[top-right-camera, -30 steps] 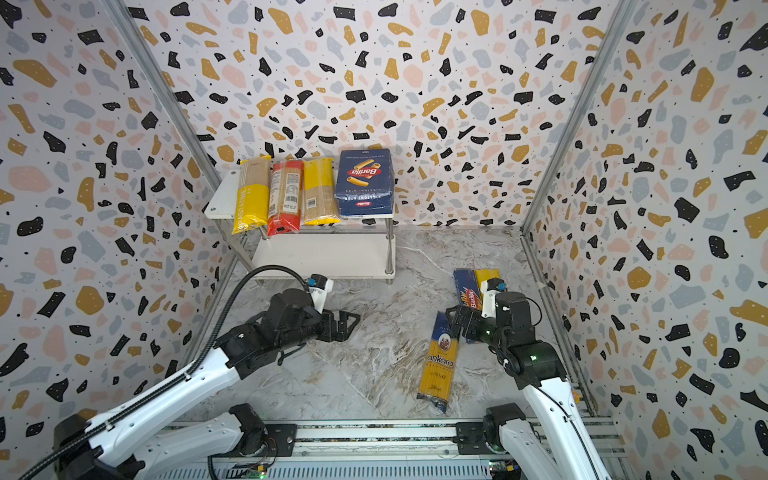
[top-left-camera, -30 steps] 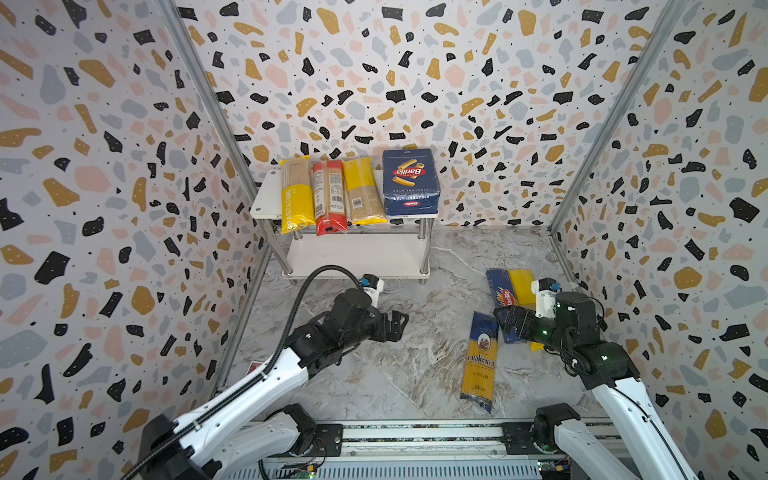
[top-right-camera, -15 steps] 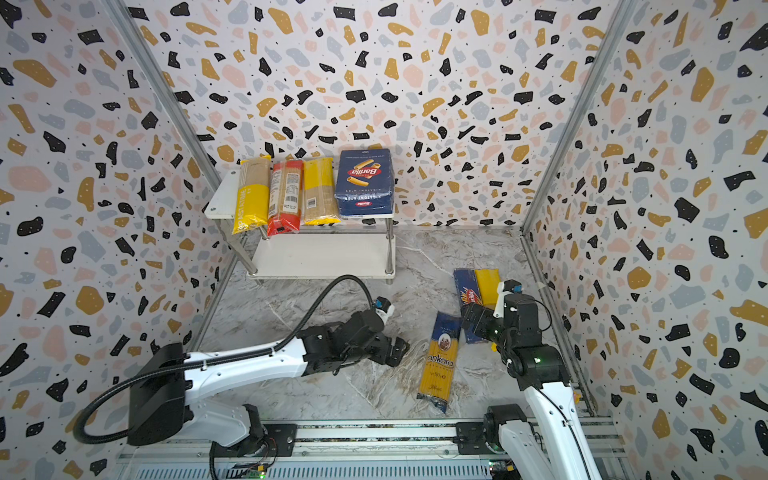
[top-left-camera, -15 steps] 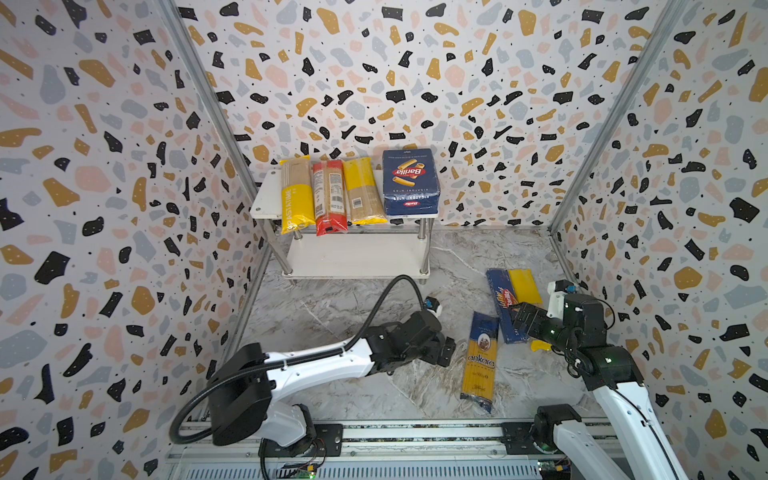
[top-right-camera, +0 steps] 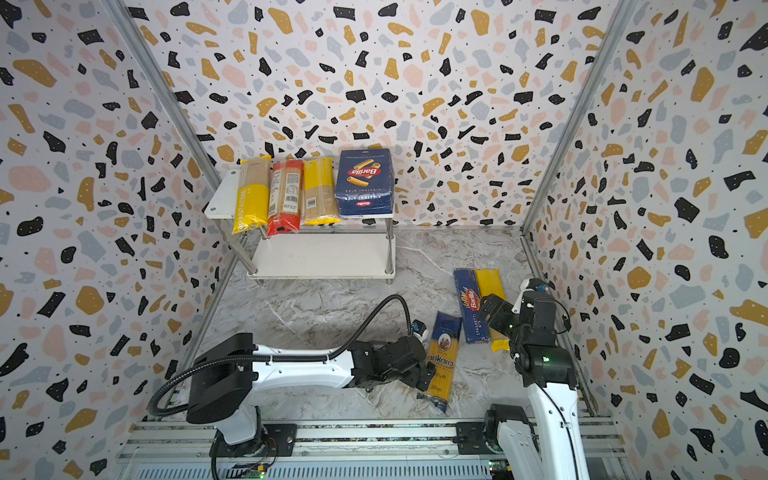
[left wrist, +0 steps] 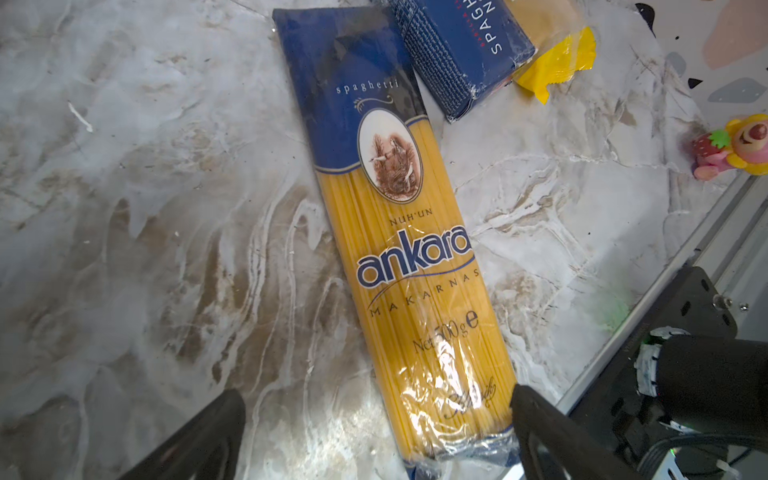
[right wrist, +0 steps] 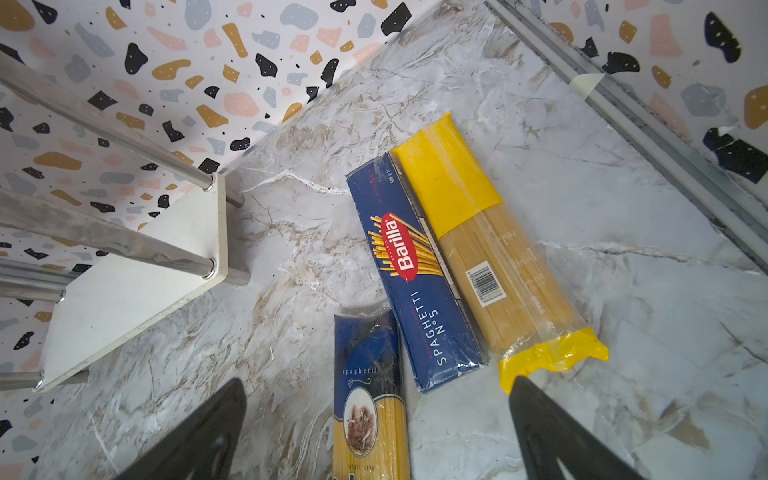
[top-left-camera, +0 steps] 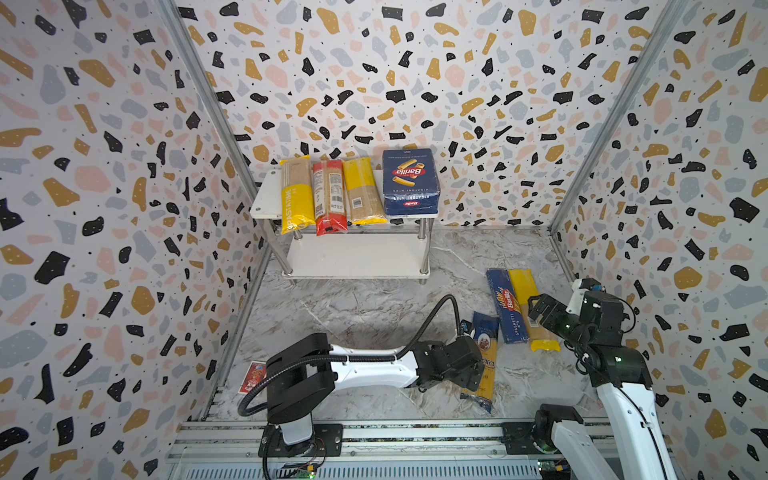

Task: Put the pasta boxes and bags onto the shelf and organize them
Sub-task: 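Lower the left gripper toward the blue Ankara bag while the right holds still, then close the left gripper on the Ankara bag's end nearest the robot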

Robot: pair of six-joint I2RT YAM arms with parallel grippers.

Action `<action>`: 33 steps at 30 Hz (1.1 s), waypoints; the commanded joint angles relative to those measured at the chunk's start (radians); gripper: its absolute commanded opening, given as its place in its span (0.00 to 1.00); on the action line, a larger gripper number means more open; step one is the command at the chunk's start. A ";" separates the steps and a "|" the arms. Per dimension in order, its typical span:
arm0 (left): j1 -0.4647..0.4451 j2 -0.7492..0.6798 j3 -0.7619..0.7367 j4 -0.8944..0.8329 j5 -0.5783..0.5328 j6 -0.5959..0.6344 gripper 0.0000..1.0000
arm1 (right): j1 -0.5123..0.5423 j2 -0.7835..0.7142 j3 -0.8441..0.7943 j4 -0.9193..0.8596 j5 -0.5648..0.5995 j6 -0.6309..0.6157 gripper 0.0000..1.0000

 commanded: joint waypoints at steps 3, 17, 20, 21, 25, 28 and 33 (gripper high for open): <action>-0.024 0.087 0.103 -0.023 -0.026 0.001 1.00 | -0.084 0.024 0.040 0.016 -0.098 -0.026 0.99; -0.042 0.291 0.304 -0.155 -0.064 0.024 0.99 | -0.138 -0.009 -0.010 0.035 -0.160 -0.030 0.99; -0.050 0.330 0.342 -0.168 -0.063 0.030 0.99 | -0.138 -0.011 -0.011 0.039 -0.167 -0.033 0.99; -0.053 0.341 0.351 -0.168 -0.058 0.031 1.00 | -0.138 -0.012 -0.011 0.040 -0.169 -0.033 0.99; -0.056 0.366 0.375 -0.175 -0.065 0.031 1.00 | -0.138 -0.021 -0.017 0.041 -0.179 -0.033 0.99; -0.056 0.386 0.391 -0.185 -0.073 0.030 1.00 | -0.138 -0.029 -0.030 0.042 -0.195 -0.032 0.99; -0.056 0.413 0.409 -0.198 -0.070 0.031 0.99 | -0.138 -0.067 -0.079 0.028 -0.287 -0.033 0.99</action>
